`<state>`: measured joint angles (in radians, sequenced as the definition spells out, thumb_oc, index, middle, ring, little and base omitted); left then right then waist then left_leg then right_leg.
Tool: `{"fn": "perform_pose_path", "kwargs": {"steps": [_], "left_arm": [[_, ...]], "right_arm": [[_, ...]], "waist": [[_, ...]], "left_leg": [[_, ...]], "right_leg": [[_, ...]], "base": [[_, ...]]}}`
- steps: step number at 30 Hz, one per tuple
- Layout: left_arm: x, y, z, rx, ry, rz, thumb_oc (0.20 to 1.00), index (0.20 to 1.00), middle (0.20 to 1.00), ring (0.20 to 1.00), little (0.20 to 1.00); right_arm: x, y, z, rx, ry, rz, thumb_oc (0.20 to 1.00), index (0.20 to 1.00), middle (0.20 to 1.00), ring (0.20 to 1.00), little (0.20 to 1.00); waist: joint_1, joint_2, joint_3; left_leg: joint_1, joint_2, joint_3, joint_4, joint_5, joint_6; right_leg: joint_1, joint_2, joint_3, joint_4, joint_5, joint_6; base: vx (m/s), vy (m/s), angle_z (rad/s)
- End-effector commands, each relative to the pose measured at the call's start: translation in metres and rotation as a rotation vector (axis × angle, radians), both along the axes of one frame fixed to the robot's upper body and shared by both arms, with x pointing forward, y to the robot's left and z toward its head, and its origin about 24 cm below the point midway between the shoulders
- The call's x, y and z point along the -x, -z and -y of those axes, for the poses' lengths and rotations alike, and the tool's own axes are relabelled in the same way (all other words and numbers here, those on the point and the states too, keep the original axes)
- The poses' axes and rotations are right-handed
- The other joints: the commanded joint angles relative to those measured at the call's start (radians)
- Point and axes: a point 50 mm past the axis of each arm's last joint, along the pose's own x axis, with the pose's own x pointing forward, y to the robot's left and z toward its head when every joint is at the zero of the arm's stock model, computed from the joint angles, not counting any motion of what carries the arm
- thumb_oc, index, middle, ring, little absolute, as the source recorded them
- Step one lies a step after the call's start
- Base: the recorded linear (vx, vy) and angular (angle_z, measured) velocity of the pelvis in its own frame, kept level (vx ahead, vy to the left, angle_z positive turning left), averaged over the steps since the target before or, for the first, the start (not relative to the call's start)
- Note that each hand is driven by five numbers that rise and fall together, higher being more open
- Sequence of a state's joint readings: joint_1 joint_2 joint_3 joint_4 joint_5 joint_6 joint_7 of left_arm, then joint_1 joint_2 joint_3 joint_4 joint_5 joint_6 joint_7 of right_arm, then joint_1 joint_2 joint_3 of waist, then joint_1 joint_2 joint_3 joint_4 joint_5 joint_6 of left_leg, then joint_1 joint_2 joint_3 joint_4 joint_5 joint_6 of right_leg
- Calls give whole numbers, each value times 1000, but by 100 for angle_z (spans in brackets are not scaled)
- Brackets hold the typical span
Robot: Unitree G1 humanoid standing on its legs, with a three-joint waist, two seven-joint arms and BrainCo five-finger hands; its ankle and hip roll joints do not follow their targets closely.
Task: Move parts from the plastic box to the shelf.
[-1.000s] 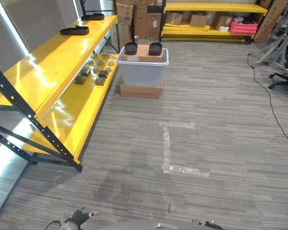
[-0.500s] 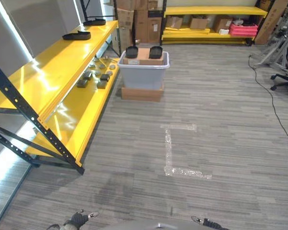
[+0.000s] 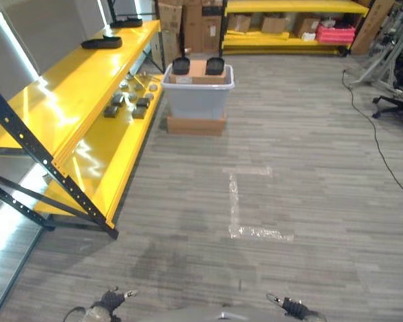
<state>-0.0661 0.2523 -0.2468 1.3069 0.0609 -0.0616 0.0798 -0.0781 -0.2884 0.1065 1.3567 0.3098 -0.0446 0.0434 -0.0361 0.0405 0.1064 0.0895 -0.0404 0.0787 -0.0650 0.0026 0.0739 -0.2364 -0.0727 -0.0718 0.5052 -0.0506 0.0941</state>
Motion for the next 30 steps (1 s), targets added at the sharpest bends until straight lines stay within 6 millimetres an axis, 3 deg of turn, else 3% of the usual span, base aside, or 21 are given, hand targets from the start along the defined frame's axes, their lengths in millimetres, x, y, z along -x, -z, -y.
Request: {"fn": "perform_pose_path", "kwargs": {"steps": [1,4,7,11,12,13,14,16,17,19,20,21,22,23,24,27,30], "left_arm": [[15,2,-8,-16,-9,-71,1000,1000,1000,1000,1000],[13,2,-9,-13,-24,-66,1000,1000,1000,1000,1000],[8,1,-9,-9,-41,-43,1000,1000,1000,1000,1000],[5,1,-6,-1,-57,-23,1000,1000,1000,1000,1000],[4,0,-5,7,-73,-15,1000,1000,1000,1000,1000],[-3,0,1,30,-77,17,1000,1000,1000,1000,1000],[-3,0,1,30,-77,17,1000,1000,1000,1000,1000],[-14,-3,4,34,-58,59,1000,1000,1000,1000,1000],[-22,-6,3,36,-67,93,1000,1000,1000,1000,1000],[-20,-5,5,41,-66,94,1000,1000,1000,1000,1000],[-17,-4,7,45,-57,86,1000,1000,1000,1000,1000],[-14,-2,10,47,-50,72,1000,1000,1000,1000,1000],[-13,-2,10,47,-49,71,1000,1000,1000,1000,1000],[-9,0,9,34,-42,45,1000,1000,1000,1000,1000],[-6,1,9,32,-41,28,1000,1000,1000,1000,1000],[20,8,10,30,-24,-77,1000,1000,1000,1000,1000],[33,10,9,27,1,-125,1000,1000,1000,1000,1000]], "right_arm": [[3,2,-5,-9,2,-5,1000,1000,1000,1000,1000],[8,3,-2,-10,44,-1,1000,1000,1000,1000,1000],[11,2,2,-1,75,7,1000,1000,1000,1000,1000],[24,2,8,13,69,-30,1000,1000,1000,1000,1000],[26,2,11,21,60,-37,1000,1000,1000,1000,1000],[17,-4,21,49,32,-8,1000,1000,1000,1000,1000],[17,-4,21,49,32,-7,1000,1000,1000,1000,1000],[7,-8,25,62,3,24,1000,1000,1000,1000,1000],[1,-9,25,66,-11,41,1000,1000,1000,1000,1000],[-2,-10,26,80,-31,47,1000,1000,1000,1000,1000],[-3,-11,27,86,-39,51,1000,1000,1000,1000,1000],[-6,-12,28,95,-45,62,1000,1000,1000,1000,1000],[-5,-12,28,96,-45,62,1000,1000,1000,1000,1000],[-14,-14,24,96,-71,84,1000,1000,1000,1000,1000],[-16,-14,23,98,-79,82,1000,1000,1000,1000,1000],[-15,-11,16,89,-138,54,1000,1000,1000,1000,1000],[-9,-7,11,67,-136,46,1000,1000,1000,1000,1000]], "waist": [[-15,-11,-12],[-35,-21,-11],[-54,-16,-9],[-58,-9,-42],[-60,-7,-48],[-47,-13,-32],[-48,-13,-33],[-23,-38,-3],[-2,-64,14],[19,-69,17],[32,-62,21],[46,-50,26],[46,-51,28],[61,-44,33],[67,-42,30],[76,-49,-4],[77,-59,-18]], "left_leg": [[52,-9,-55,-18,-18,-30],[77,-16,-69,-22,-50,-37],[102,-6,-79,-22,-73,-43],[123,19,-88,35,-106,-69],[108,29,-88,91,-92,-87],[12,4,-106,316,10,-140],[9,4,-107,320,8,-140],[-89,-49,-143,487,64,-167],[-181,-31,-90,474,41,-155],[-236,-15,-66,336,15,-131],[-256,-5,-69,240,34,-123],[-287,11,-84,150,99,-126],[-278,10,-84,139,103,-127],[-291,23,-92,62,157,-137],[-292,28,-93,57,168,-139],[-266,22,-72,108,117,-117],[-257,11,-55,160,71,-89]], "right_leg": [[13,-3,19,-158,164,39],[-8,11,-14,-309,188,32],[-14,23,-9,-333,195,30],[51,56,0,-359,138,-7],[67,62,-4,-364,128,-18],[116,56,-3,-400,127,-41],[116,56,-4,-400,127,-41],[154,32,6,-434,139,-51],[195,9,2,-468,134,-52],[227,7,-1,-503,123,-47],[245,13,-4,-521,119,-41],[265,23,-1,-537,112,-39],[270,22,-1,-539,111,-39],[289,40,6,-554,99,-39],[297,44,9,-556,91,-38],[346,34,23,-549,52,-25],[344,18,48,-441,25,-13]], "base": [[196,-19,-15],[245,-74,-9],[215,-83,15],[318,-197,23],[295,-228,44],[293,-228,51],[232,-201,31],[166,-145,-24],[278,-166,-20],[319,-68,18],[329,35,16],[225,40,2],[265,41,-10],[245,36,-23],[322,55,-50],[323,115,-54],[310,148,-37]]}}
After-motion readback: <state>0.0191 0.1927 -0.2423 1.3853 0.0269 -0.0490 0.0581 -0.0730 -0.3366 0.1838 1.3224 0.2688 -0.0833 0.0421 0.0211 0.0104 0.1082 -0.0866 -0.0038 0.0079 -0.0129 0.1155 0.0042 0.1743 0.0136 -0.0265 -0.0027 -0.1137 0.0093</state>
